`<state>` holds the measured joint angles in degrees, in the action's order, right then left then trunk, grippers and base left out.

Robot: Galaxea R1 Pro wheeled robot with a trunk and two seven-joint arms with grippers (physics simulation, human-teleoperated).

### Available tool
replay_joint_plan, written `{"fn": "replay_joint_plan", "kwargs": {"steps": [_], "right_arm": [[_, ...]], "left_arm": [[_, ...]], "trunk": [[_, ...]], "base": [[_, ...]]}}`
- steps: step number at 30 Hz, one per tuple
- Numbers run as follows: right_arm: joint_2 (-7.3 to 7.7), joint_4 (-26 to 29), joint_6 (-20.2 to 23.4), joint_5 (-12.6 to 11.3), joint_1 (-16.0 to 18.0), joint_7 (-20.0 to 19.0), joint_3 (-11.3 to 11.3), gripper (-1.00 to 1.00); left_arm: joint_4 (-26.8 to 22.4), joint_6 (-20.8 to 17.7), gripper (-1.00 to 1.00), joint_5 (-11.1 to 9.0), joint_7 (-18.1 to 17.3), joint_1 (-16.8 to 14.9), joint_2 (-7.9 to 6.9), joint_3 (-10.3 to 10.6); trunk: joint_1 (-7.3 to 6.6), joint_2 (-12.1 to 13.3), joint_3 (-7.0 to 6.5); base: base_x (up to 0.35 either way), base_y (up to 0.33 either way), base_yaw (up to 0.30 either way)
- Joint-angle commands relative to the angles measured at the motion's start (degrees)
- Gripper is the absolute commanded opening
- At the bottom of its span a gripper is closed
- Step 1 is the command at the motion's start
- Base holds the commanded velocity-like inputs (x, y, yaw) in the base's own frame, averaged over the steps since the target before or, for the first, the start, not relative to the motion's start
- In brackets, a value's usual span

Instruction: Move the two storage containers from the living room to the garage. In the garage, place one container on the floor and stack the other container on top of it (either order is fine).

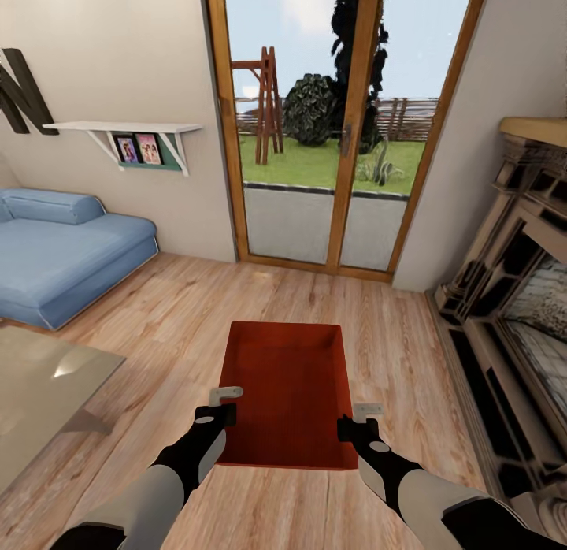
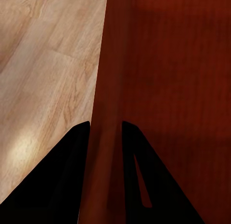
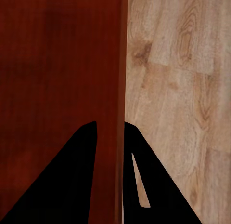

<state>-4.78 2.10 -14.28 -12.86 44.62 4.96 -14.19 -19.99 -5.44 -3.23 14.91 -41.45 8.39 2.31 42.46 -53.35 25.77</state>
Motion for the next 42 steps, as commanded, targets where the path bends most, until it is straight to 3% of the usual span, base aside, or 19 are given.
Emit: {"fn": "replay_joint_plan", "kwargs": {"steps": [1,42], "right_arm": [[0.28,0.2,-0.2,-0.2,0.0,0.4,2.1,-1.0],[0.25,0.2,-0.2,-0.2,0.0,0.3,2.1,-1.0]], "left_arm": [[0.0,-0.4,-1.0,-0.5,0.6,0.0,-0.39,-2.5],[0.3,-0.4,-1.0,-0.5,0.6,0.0,-0.39,-2.4]], "trunk": [[0.0,0.0,-0.04],[0.0,0.0,-3.72]], "base": [[0.0,0.0,0.0],[0.0,0.0,0.0]]}}
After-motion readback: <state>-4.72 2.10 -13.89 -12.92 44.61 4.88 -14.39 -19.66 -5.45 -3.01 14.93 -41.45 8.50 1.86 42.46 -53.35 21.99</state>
